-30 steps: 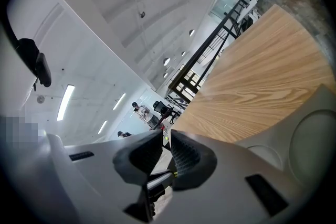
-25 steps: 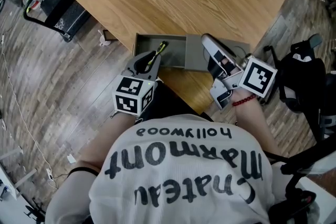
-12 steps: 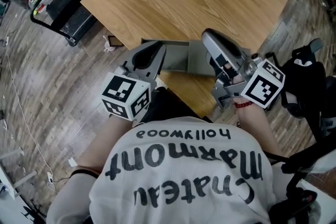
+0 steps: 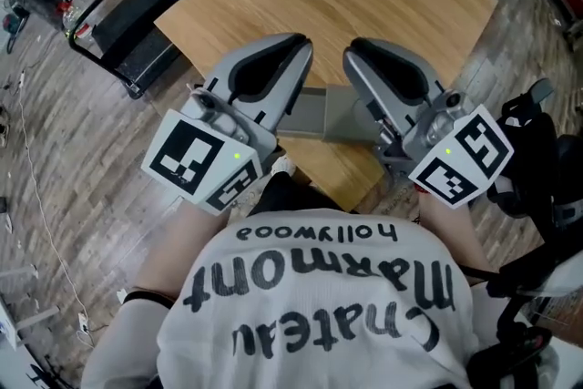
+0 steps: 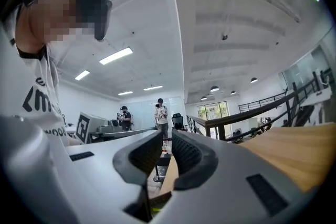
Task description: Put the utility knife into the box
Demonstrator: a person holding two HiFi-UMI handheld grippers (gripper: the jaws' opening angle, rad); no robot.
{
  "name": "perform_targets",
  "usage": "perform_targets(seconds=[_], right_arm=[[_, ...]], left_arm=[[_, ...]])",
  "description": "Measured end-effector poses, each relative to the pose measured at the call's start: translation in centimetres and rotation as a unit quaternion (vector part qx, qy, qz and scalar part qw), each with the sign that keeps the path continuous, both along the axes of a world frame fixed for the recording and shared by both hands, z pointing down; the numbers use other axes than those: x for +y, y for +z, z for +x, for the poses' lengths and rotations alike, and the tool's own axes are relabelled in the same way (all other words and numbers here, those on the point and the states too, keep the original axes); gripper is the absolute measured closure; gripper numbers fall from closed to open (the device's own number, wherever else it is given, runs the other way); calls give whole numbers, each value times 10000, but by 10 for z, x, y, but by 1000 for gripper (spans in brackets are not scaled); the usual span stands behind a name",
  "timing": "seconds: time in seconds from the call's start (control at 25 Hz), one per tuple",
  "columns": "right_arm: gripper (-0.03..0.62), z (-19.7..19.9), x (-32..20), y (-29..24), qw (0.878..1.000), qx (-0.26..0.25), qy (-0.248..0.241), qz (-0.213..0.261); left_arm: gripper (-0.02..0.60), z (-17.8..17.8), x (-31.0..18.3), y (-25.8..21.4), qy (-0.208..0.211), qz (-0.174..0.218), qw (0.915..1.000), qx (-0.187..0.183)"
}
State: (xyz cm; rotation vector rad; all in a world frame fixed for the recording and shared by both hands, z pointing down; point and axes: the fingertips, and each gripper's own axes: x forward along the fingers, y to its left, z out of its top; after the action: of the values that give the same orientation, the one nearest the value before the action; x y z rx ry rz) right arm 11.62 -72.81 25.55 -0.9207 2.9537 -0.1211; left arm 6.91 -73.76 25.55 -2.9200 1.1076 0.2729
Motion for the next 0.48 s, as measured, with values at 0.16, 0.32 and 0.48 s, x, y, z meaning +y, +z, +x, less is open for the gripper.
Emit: perform_targets(seconds=[0.16,0.32,0.48], right_arm=[[545,7,7,3,9998,108,140,-66],[545,16,9,10,9993,-85,166,-332],[551,17,11,12,9990,-78,201,-382]], left_arm=[[558,8,15,-1,-20,85,9999,-77],[558,11,22,6,-43,54,9999,-96],[558,7,26,6,-128,42,9998,-112]])
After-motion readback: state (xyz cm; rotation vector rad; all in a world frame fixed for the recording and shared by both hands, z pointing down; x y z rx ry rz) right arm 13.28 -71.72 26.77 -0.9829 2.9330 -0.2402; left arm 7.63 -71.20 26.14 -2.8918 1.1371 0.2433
